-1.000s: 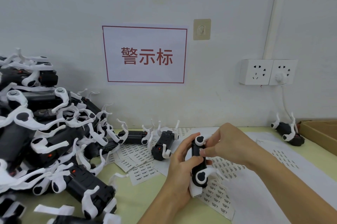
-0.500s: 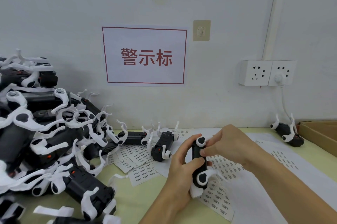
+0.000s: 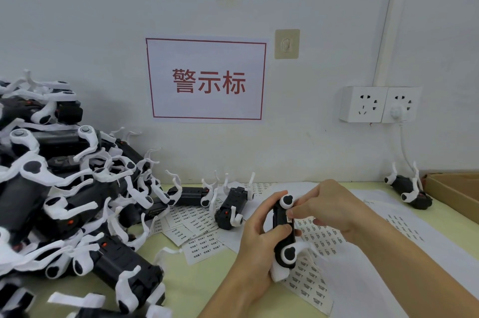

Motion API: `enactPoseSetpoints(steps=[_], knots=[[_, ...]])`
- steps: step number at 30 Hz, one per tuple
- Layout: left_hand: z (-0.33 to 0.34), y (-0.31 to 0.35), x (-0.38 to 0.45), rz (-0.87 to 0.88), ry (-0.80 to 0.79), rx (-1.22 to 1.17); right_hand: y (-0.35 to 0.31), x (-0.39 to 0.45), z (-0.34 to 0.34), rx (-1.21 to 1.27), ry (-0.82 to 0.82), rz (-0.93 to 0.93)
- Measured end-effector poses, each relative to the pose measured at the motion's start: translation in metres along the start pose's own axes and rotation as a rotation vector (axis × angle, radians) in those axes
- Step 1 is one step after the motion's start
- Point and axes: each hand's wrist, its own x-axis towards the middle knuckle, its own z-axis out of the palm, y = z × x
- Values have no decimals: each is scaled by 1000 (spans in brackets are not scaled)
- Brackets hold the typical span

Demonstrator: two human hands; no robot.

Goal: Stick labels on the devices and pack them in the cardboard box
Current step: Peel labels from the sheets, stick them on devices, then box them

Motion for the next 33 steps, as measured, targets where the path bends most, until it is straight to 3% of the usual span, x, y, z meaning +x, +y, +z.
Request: enactPoseSetpoints(steps=[5,33], knots=[[-2,0,1,-8,6,-19,-1,-2,-3,-64,-95,-30],[1,4,-1,-28,13,-45,4,1,4,-34,18,-87]])
